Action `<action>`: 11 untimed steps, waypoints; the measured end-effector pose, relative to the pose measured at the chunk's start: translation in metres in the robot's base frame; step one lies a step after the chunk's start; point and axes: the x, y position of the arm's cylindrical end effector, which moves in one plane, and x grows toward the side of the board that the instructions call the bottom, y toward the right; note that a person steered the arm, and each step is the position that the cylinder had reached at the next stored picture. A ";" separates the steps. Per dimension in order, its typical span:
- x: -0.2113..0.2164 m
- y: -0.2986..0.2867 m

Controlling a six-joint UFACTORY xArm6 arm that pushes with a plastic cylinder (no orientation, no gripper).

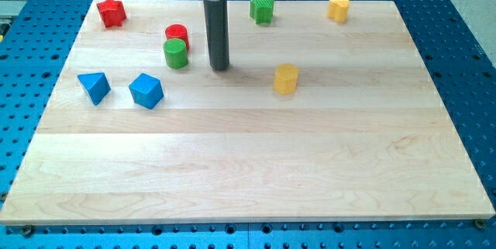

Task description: Move the cube to the bottom left of the red circle

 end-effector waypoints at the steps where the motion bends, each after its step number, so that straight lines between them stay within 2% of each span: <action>1: 0.085 -0.031; 2: 0.119 -0.150; 3: 0.083 -0.180; 4: 0.068 -0.096; 5: 0.017 -0.089; 6: 0.076 -0.114; 7: 0.022 -0.115; 8: -0.021 -0.072; 9: 0.077 -0.099; 10: 0.093 -0.205; 11: 0.026 -0.215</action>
